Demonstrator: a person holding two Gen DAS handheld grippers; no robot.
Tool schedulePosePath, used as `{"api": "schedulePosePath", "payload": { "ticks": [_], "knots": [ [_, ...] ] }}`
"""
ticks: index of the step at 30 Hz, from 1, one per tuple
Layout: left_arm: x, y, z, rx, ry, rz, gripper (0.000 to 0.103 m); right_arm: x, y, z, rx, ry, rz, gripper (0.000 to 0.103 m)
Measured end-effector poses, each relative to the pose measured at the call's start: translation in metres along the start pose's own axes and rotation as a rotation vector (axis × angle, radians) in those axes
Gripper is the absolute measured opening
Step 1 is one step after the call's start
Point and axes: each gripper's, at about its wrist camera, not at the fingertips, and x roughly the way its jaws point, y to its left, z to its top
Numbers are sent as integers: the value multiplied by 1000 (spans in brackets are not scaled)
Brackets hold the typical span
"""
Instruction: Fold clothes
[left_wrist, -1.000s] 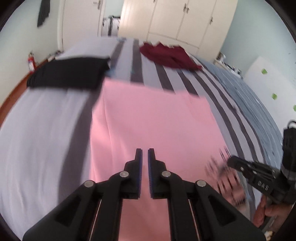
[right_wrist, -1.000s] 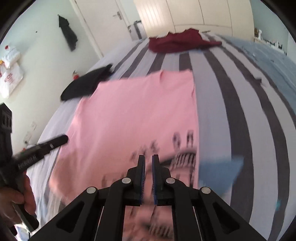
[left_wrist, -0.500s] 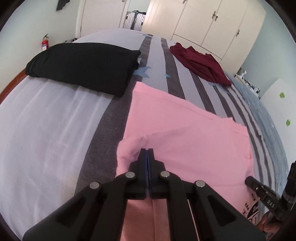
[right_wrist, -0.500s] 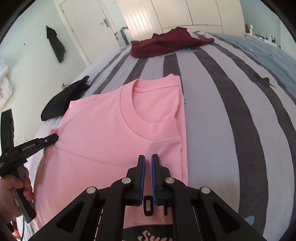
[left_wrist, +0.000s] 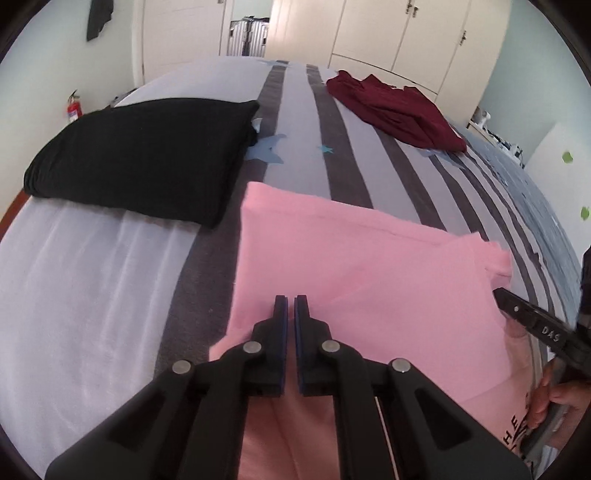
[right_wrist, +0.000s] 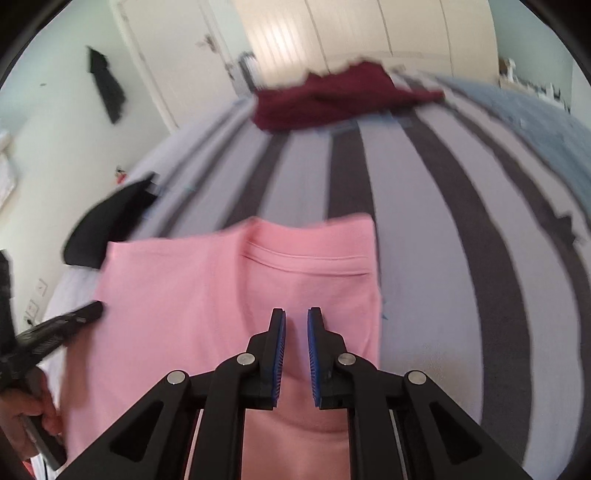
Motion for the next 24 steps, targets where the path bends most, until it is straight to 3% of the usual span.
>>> {"api": "schedulePosePath", "payload": {
  "ticks": [3, 4, 8, 14, 17, 20, 24],
  "knots": [
    [-4, 2, 2, -15, 7, 5, 3, -3, -3, 9, 3, -5, 2, 8],
    [-6, 1, 4, -13, 3, 7, 3, -7, -1, 14, -4, -19, -12, 13],
    [-13, -14, 19, 61, -51, -17, 3, -14, -4, 32, 4, -66, -11, 14],
    [18, 7, 20, 5, 56, -16, 3, 16, -20, 43, 16, 11, -37, 11],
    [3, 8, 19, 41, 42, -10, 3, -5, -11, 45, -9, -24, -52, 16],
    [-23, 4, 10, 57, 21, -30, 3, -44, 8, 28, -79, -71, -14, 16],
    [-79, -12, -26, 64, -23, -84, 3, -86, 38, -21, -116, -55, 53, 16]
  ]
}}
